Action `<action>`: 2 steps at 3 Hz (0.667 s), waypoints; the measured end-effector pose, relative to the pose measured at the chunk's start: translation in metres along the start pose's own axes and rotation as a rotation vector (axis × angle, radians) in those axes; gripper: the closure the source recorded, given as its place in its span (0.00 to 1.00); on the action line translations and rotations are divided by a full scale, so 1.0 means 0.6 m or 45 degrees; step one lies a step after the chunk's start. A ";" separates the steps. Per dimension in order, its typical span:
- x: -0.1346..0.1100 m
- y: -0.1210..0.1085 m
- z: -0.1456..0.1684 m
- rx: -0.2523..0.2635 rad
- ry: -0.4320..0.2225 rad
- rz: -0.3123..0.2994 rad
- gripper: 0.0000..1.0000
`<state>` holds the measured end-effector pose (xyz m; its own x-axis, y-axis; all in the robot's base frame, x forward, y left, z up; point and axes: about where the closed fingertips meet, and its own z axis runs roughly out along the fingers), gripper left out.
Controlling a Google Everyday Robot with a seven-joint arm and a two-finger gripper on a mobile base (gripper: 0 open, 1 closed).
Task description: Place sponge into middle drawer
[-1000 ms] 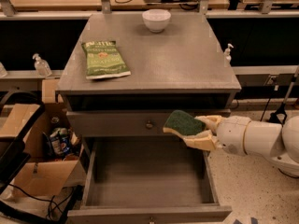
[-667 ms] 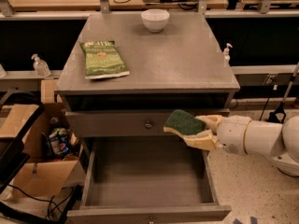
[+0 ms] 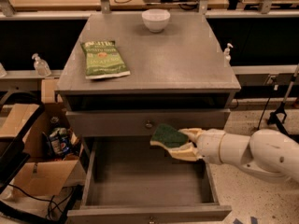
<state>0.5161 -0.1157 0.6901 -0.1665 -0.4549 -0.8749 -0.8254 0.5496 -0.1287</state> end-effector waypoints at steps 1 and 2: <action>0.099 0.038 0.100 -0.087 0.070 -0.066 1.00; 0.172 0.057 0.186 -0.137 0.150 -0.124 1.00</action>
Offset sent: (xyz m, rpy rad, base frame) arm 0.0356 0.0813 -0.2278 -0.2342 0.0669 0.1847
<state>0.5311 -0.0656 0.5431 -0.1399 -0.5849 -0.7989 -0.8925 0.4239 -0.1540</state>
